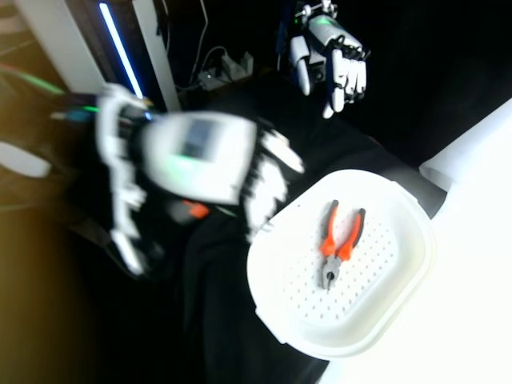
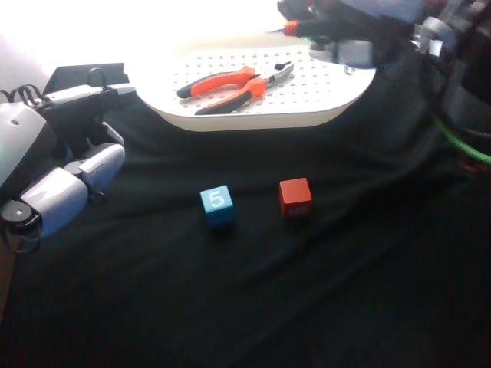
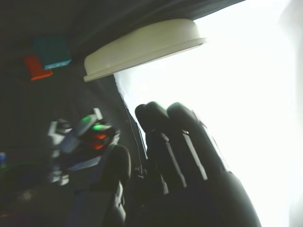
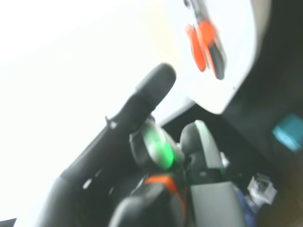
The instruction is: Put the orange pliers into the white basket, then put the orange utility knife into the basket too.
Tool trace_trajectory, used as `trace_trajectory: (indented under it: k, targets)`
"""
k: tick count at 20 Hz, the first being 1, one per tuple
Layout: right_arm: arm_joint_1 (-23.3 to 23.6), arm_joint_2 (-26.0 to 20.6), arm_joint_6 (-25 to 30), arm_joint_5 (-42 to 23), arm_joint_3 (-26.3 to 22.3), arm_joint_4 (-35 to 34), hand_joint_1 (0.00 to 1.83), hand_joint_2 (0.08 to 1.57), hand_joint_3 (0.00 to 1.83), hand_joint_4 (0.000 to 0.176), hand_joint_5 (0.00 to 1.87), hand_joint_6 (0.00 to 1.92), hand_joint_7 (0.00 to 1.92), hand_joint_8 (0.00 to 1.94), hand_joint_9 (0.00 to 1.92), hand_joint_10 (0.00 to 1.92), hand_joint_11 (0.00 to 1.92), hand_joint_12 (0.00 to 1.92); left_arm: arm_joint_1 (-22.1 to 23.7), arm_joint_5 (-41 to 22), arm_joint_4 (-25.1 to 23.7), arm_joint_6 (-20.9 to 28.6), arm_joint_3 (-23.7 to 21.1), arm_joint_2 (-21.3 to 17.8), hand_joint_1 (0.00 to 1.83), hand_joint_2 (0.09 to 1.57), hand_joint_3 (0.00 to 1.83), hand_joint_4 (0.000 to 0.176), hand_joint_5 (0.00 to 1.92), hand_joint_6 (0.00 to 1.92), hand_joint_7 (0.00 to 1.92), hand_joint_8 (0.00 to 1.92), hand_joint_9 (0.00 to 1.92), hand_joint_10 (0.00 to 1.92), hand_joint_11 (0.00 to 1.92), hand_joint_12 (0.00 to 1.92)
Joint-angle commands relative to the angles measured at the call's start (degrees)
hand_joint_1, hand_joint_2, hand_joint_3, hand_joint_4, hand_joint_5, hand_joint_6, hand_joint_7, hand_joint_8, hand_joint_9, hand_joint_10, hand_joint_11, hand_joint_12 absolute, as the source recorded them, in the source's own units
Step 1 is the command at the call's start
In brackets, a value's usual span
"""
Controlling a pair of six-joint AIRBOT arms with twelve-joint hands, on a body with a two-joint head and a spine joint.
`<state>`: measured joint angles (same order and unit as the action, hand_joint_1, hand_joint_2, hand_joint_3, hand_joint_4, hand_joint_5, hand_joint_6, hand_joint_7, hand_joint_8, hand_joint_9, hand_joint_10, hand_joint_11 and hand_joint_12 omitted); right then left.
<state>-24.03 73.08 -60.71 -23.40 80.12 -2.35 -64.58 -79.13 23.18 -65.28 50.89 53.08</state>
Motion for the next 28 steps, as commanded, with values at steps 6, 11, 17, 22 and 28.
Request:
trace_trajectory:
  k: [6, 11, 17, 22, 28]
  targets:
    - [1.36, 5.77, -0.21, 4.35, 7.91, -3.2, 0.92, 1.23, 0.01, 0.007, 0.31, 1.03, 0.33, 1.09, 0.24, 1.4, 0.14, 1.76, 0.58, -6.48, -2.22, 1.25, 0.84, 0.61, 0.78, 1.44, 0.0, 0.003, 0.45, 1.76, 0.9, 0.69, 0.81, 1.23, 0.59, 1.72]
    - [1.35, 5.81, -0.21, 4.52, 7.71, -4.27, 0.7, 1.17, 0.0, 0.125, 0.01, 0.0, 0.0, 0.0, 0.0, 0.0, 0.0, 0.01, 0.57, -7.11, -2.21, 1.4, 0.76, 0.56, 0.78, 1.44, 0.0, 0.0, 0.45, 1.76, 0.79, 0.91, 0.81, 1.28, 0.67, 1.73]
    - [1.41, -3.78, -0.21, -4.08, -3.44, -3.55, 0.49, 1.13, 0.0, 0.039, 0.0, 0.0, 0.0, 0.0, 0.0, 0.0, 0.0, 0.0, 0.56, -8.07, -2.22, 1.39, -0.28, -1.0, 0.75, 1.45, 0.0, 0.019, 0.43, 1.79, 0.84, 0.63, 0.84, 1.29, 0.72, 1.72]
    - [-3.12, -19.94, -0.2, -20.47, -20.63, -0.36, 0.1, 1.13, 0.0, 0.133, 0.0, 0.0, 0.0, 0.0, 0.0, 0.0, 0.0, 0.0, -0.56, -12.34, -2.5, -0.29, -2.92, -4.73, 0.65, 1.38, 0.0, 0.023, 0.32, 0.26, 0.61, 0.11, 0.49, 0.66, 0.06, 1.36]
    - [-15.98, -31.29, -0.2, -40.4, -30.71, -2.58, 0.07, 1.12, 0.0, 0.146, 0.0, 0.0, 0.0, 0.0, 0.0, 0.0, 0.0, 0.0, -2.84, -17.87, -2.11, -2.17, -4.99, -7.85, 0.06, 1.17, 0.0, 0.14, 0.0, 0.0, 0.0, 0.0, 0.0, 0.0, 0.0, 0.01]
